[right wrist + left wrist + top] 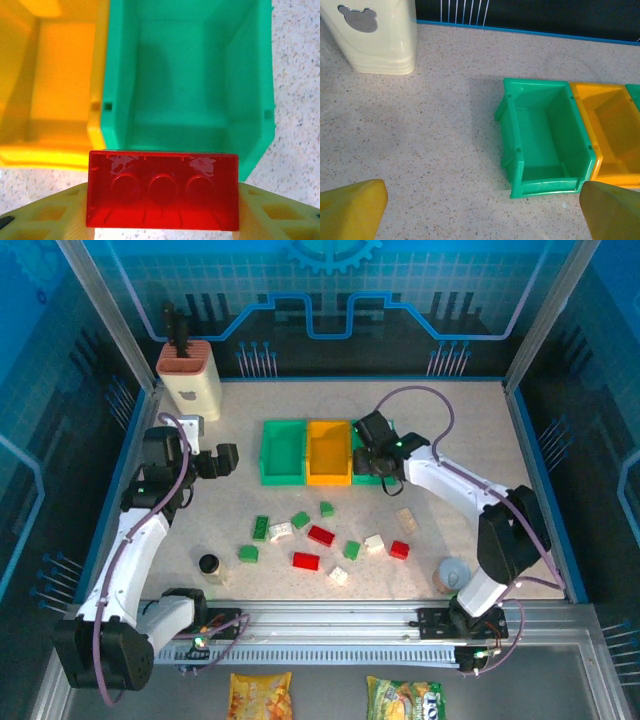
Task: Sort the legos into containers by color
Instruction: Place the lego in the container.
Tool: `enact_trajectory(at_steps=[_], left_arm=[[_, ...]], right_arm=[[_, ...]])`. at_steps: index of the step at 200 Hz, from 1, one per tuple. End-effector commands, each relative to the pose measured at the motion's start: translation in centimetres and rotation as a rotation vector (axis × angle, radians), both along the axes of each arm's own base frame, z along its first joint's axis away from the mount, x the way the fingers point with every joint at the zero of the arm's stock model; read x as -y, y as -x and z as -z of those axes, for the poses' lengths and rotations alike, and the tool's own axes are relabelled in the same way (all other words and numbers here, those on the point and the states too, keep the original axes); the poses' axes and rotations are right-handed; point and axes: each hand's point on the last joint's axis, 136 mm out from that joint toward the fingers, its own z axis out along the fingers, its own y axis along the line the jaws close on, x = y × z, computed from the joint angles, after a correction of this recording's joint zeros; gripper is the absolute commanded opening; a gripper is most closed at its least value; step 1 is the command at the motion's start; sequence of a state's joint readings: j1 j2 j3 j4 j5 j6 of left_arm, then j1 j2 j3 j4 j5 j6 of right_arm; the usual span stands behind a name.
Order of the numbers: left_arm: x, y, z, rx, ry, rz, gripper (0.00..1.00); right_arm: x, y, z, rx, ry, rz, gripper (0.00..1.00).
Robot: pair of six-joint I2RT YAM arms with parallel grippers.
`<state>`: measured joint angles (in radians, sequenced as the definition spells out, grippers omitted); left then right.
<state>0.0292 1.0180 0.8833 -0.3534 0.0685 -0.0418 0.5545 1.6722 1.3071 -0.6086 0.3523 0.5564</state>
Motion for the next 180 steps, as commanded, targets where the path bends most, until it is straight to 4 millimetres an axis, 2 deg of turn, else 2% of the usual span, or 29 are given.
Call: enact_trajectory(at_steps=[1,51,93,145,180], left_arm=[[0.1,0.1,-0.6,0.033,-0.016,0.022,0.99],[0.0,0.1,-0.6,0.033,-0.019,0.02,0.99],[-0.1,0.1,-0.5,0.033,-0.025,0.017,0.99],[-0.2,0.1,-0.4,0.032,-0.028,0.012,0.99],[-0.3,0.1,-0.5,0.032,-0.031,0.008,0.99]], right_arm=[[-0.1,-1.7,0.9,-0.035,-0.002,-0.041,0.6],[0.5,-5.2,2.4,-0.063,0.011,-0.03,0.62],[0.8,-7.3,3.7,-0.083,-0.011,-0.011,0.63],[0.8,-8.6,4.9,-0.104,-0.013,-0.009,0.65],[1.0,-8.9,4.8,-0.102,-0.004,-0.005,0.69]])
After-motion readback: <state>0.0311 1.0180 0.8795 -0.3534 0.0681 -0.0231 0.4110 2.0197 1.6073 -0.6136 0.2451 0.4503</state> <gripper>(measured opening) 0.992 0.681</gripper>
